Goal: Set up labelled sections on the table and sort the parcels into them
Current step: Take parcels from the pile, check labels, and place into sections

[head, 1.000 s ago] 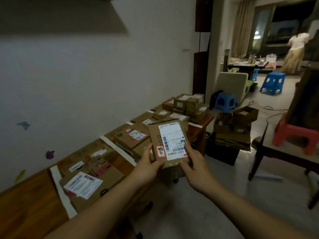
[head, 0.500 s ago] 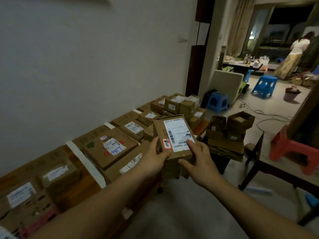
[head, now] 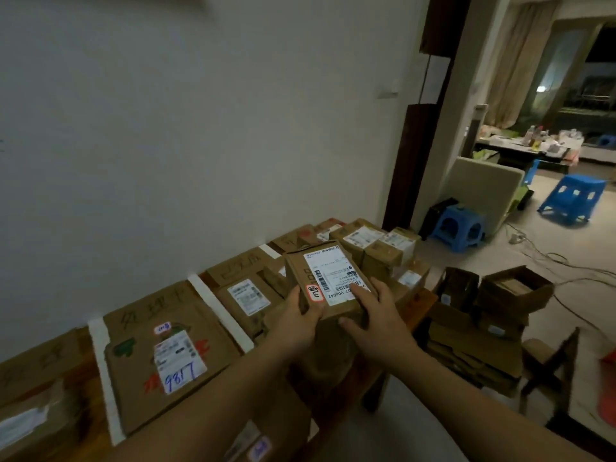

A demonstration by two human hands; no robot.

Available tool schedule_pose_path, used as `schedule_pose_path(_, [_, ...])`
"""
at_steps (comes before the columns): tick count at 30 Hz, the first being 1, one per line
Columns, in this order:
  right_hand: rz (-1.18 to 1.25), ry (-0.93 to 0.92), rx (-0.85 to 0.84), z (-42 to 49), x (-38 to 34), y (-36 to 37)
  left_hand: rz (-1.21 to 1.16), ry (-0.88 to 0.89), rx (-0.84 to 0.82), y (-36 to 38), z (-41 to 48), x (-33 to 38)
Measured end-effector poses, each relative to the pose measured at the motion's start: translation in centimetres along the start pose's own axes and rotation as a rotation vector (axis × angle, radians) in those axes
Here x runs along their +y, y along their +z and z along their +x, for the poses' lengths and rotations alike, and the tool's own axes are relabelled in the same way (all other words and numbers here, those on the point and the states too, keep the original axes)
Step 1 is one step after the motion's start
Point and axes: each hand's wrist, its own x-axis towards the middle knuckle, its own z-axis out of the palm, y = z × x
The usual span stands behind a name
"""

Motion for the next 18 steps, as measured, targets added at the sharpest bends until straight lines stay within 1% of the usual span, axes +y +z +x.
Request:
schedule_pose_path(3, [-0.023,-0.054,-0.070,5.4,2.8,-0.3,-0.088,-0.040,0.065,2.2,4.3,0.2])
schedule_pose_path(7, [-0.043,-0.143,-0.196,11.2,6.2,-0.8,-0.131,-0.082,0.180,5.2,8.0,0.7])
schedule_pose_path(11, [-0.006,-0.167,-0.319,14.8,8.9,-1.2,-0.142,-0.125,0.220,7.1,10.4,1.3])
schedule_pose_path(16, [0.027,-0.269,-0.334,17.7,11.1,-1.4,-0.083,-0.126,0.300,8.7,12.7,1.8])
schedule_pose_path(18, [-0.034,-0.345,-0.296,18.1,11.8,-1.4,-0.023,-0.124,0.299,9.0,13.1,1.9])
